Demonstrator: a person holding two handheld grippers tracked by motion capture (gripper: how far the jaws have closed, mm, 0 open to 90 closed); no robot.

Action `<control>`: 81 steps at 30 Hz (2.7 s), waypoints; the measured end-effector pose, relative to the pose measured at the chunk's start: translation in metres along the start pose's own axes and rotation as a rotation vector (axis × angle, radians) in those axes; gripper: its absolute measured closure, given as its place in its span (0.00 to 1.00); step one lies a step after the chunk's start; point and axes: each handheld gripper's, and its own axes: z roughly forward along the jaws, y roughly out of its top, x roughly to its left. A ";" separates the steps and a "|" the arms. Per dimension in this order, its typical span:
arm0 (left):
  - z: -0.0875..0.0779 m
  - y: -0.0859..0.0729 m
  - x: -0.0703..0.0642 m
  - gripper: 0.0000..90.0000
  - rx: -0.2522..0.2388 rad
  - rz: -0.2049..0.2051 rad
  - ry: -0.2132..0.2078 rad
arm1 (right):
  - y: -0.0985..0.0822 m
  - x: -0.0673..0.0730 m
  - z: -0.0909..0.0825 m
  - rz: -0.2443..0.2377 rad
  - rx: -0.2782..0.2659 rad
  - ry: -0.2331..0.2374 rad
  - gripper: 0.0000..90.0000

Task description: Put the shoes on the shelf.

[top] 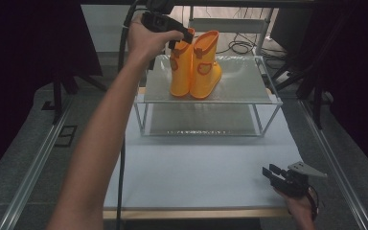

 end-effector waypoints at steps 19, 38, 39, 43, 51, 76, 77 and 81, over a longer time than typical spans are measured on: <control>-0.019 -0.075 0.034 1.00 0.028 0.014 0.060 | 0.000 0.004 0.002 -0.013 0.009 -0.001 0.66; 0.046 -0.108 0.075 1.00 0.115 -0.057 0.070 | -0.001 0.000 0.001 -0.010 0.015 -0.014 0.67; 0.048 -0.108 0.076 1.00 0.115 -0.057 0.070 | -0.001 0.000 0.001 -0.012 0.015 -0.015 0.67; 0.063 -0.112 0.082 1.00 0.123 -0.073 0.073 | -0.001 0.001 0.002 -0.014 0.014 -0.014 0.67; 0.084 -0.117 0.089 1.00 0.119 -0.099 0.092 | -0.001 -0.003 -0.001 -0.007 0.005 -0.022 0.67; 0.129 -0.115 0.079 1.00 0.147 -0.148 0.101 | -0.001 -0.002 0.001 -0.001 0.005 -0.024 0.67; 0.129 -0.115 0.079 1.00 0.143 -0.151 0.099 | -0.001 -0.001 0.001 -0.004 0.006 -0.023 0.67; 0.129 -0.117 0.078 1.00 0.140 -0.157 0.081 | -0.001 -0.001 0.002 -0.002 0.009 -0.020 0.67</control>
